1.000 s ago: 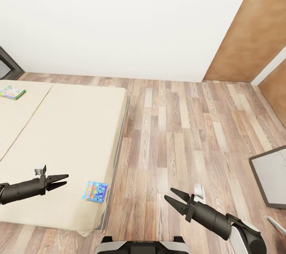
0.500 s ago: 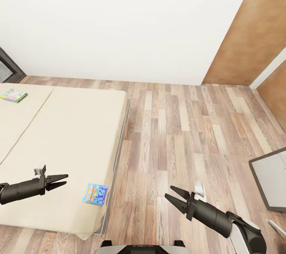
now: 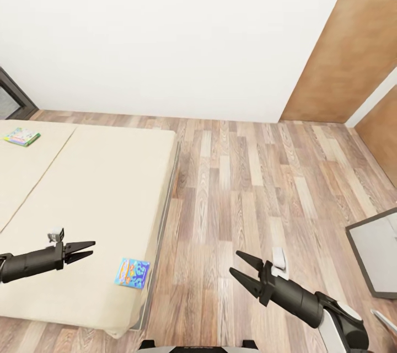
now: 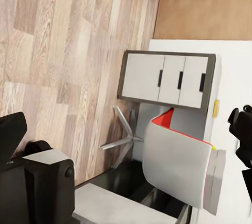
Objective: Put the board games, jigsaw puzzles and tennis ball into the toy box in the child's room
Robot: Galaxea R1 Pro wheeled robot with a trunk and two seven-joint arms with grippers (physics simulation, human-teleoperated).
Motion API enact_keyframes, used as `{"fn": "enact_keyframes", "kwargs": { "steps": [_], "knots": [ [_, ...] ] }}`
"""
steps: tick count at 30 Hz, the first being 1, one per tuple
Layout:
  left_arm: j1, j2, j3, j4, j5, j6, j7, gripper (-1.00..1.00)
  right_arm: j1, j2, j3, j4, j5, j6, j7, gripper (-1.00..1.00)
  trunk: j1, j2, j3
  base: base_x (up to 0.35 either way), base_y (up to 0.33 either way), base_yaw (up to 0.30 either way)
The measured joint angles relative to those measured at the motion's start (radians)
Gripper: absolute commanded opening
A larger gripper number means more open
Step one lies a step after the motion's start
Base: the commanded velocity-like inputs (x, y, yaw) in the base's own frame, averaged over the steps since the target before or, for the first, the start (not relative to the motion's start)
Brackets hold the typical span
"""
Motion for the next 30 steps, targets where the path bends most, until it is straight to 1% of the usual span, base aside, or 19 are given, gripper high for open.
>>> {"fn": "enact_keyframes", "kwargs": {
  "steps": [4, 15, 30],
  "knots": [
    [-0.004, 0.002, 0.002, -0.002, -0.001, 0.001, 0.0, 1.0, 0.0, -0.002, 0.0, 0.0, 0.0, -0.01, 0.003, 1.0, 0.0, 0.0, 0.007, 0.0, 0.0, 0.0],
    [-0.006, 0.006, 0.002, -0.009, -0.003, 0.0, 0.0, 1.0, 0.0, 0.007, 0.005, 0.0, 0.0, -0.023, 0.005, 1.0, 0.0, 0.0, 0.025, 0.0, 0.0, 0.0],
    [-0.008, 0.008, 0.003, -0.01, -0.004, 0.001, 0.0, 1.0, 0.0, 0.006, 0.002, 0.0, 0.0, -0.028, 0.007, 1.0, 0.0, 0.0, 0.05, 0.0, 0.0, 0.0]
  ]
}}
